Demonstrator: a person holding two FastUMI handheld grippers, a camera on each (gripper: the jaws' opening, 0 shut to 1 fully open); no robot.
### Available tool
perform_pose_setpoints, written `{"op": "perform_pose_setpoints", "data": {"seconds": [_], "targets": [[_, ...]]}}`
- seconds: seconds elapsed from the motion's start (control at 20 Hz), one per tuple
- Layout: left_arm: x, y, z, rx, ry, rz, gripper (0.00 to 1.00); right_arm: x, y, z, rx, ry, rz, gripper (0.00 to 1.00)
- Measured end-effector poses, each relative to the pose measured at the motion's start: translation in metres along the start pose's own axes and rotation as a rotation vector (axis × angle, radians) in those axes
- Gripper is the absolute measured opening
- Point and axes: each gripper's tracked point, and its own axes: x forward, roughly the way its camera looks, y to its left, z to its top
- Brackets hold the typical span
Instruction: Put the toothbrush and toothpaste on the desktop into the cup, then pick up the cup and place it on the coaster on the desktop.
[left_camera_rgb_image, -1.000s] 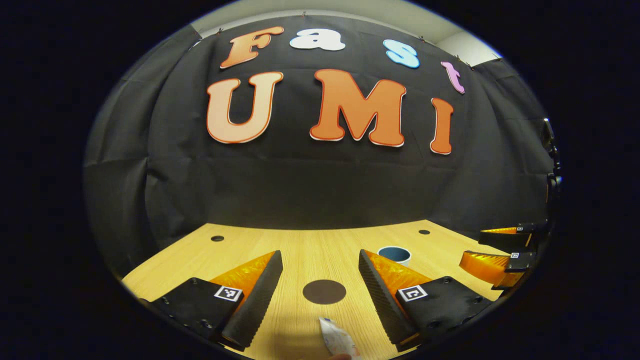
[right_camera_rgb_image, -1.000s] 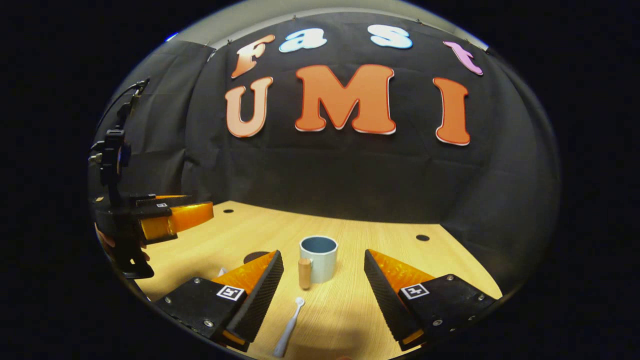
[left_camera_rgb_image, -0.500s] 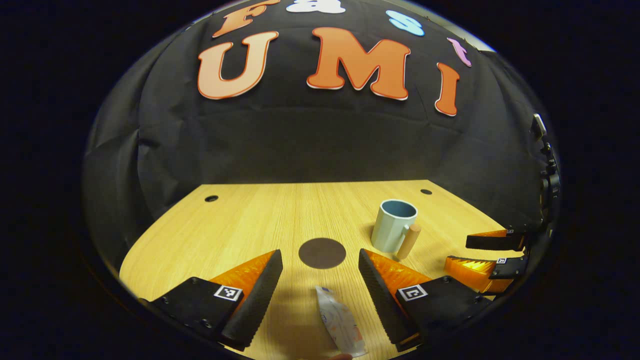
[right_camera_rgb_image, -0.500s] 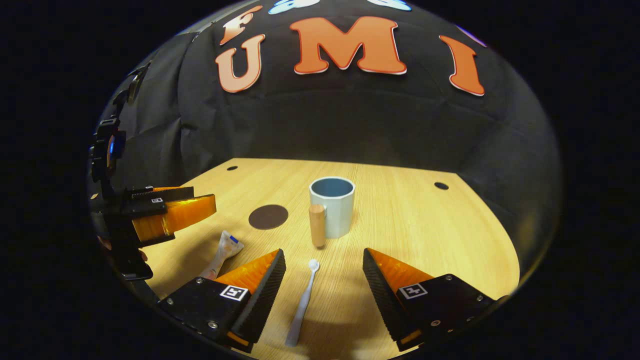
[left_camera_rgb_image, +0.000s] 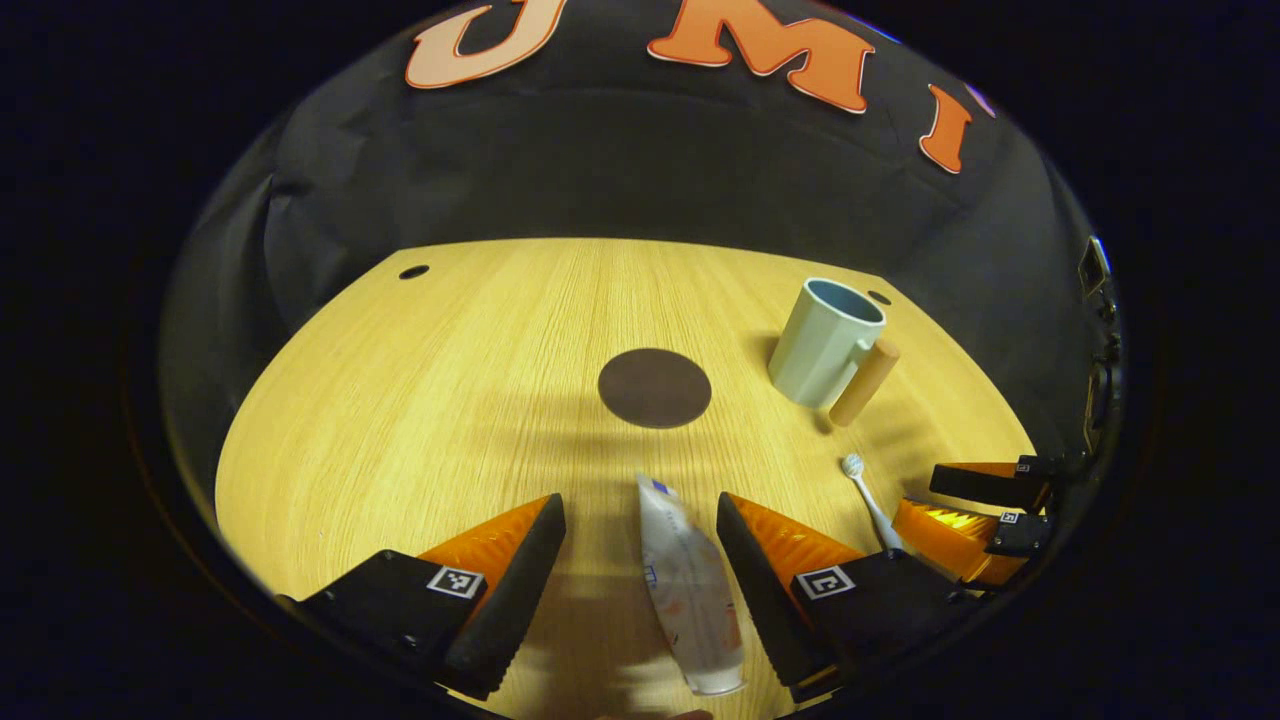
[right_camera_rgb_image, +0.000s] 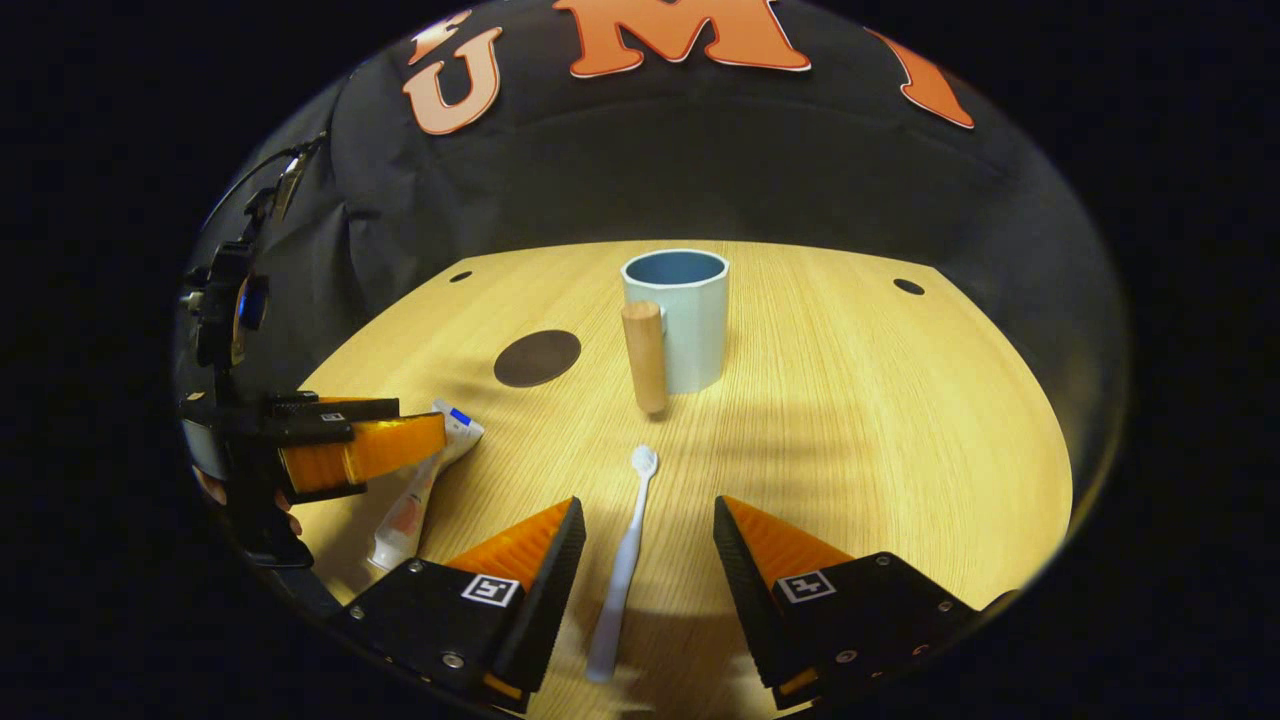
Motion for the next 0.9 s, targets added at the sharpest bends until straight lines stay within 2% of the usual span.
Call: {"op": "perform_pose_setpoints", "data": {"seconds": [0.05,0.1,0.15,0.35,0.45,0.5,0.55,0.7,0.85,0.9], "targets": [[0.003,-0.002,-0.006,-0.007,0.022,-0.013,0.98,-0.003,0.001,0.003,-0.006,0.015,0.002,0.73],[0.002,-0.002,-0.012,-0.01,0.056,-0.02,0.97,-0.008,0.0,0.008,-0.013,0.031,0.0,0.78],[0.002,-0.001,-0.016,-0.008,0.074,-0.024,0.94,-0.012,-0.001,0.013,-0.019,0.044,-0.004,0.78],[0.009,-0.01,-0.03,-0.004,0.117,-0.005,0.95,-0.008,0.0,0.017,-0.02,0.074,-0.02,0.78],[0.003,-0.014,-0.035,0.006,0.143,0.007,0.87,-0.004,0.002,0.018,-0.007,0.094,-0.011,0.79],[0.002,-0.014,-0.038,0.014,0.151,0.018,0.89,-0.004,0.003,0.02,-0.001,0.103,-0.005,0.78],[0.001,-0.014,-0.038,0.016,0.156,0.026,0.84,-0.002,0.003,0.021,-0.001,0.11,-0.004,0.7],[0.002,-0.016,-0.039,0.011,0.166,0.027,0.6,0.004,0.015,0.012,-0.018,0.13,-0.022,0.62],[-0.002,-0.012,-0.034,0.006,0.164,0.021,0.51,0.009,0.026,0.007,-0.016,0.143,-0.032,0.49],[-0.001,-0.012,-0.035,0.0,0.158,0.024,0.52,0.009,0.024,0.006,-0.01,0.151,-0.041,0.46]]}}
